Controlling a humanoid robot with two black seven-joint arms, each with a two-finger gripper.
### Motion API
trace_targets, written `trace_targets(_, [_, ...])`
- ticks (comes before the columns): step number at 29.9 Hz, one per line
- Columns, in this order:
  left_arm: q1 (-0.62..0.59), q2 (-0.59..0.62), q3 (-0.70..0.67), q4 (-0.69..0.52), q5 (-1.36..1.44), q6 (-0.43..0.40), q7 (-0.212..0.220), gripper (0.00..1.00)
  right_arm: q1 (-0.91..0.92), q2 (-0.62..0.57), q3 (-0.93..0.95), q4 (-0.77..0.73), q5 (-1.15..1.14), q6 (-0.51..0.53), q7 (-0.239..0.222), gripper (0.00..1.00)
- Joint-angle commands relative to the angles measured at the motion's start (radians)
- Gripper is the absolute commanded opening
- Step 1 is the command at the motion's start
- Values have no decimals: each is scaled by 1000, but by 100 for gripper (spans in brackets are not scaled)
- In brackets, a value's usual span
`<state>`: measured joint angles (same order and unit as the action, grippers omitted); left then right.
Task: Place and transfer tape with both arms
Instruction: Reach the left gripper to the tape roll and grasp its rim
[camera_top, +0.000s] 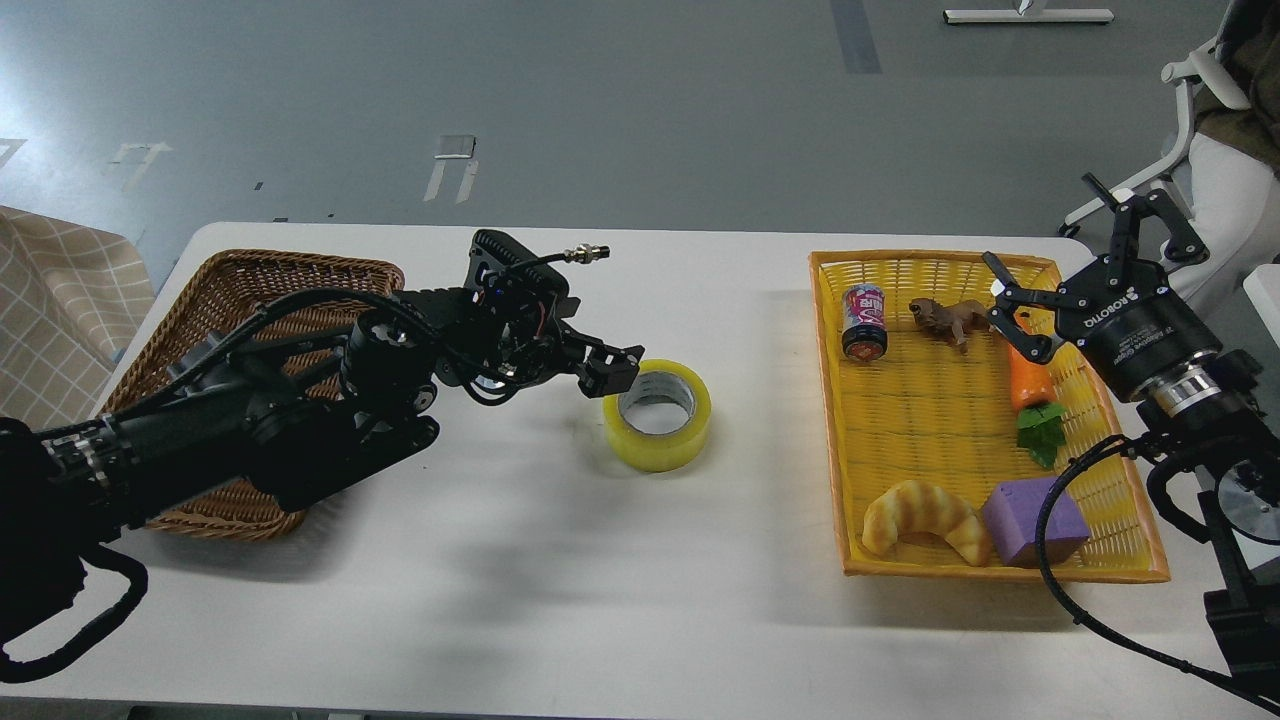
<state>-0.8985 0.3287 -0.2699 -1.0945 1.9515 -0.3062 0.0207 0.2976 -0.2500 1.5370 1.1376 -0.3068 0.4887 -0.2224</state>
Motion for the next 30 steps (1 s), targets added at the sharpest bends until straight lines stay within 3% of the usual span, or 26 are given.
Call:
trace_targets(1, [0, -40, 1, 38, -3, -2, 2, 98, 0, 0, 0, -4, 0, 0, 0, 100])
trace_targets(9, [9, -62, 3, 44, -8, -13, 19, 97, -2, 0, -1, -9, 0, 0, 0, 100])
trace_targets(12, [16, -62, 3, 45, -8, -11, 21, 88, -5, 1, 0, -10, 0, 0, 0, 100])
trace_targets(27, [38, -82, 6, 99, -6, -11, 18, 81, -6, 6, -1, -9, 0, 0, 0, 100])
trace_targets(30, [43, -83, 6, 107, -8, -13, 19, 74, -8, 6, -1, -9, 0, 0, 0, 100])
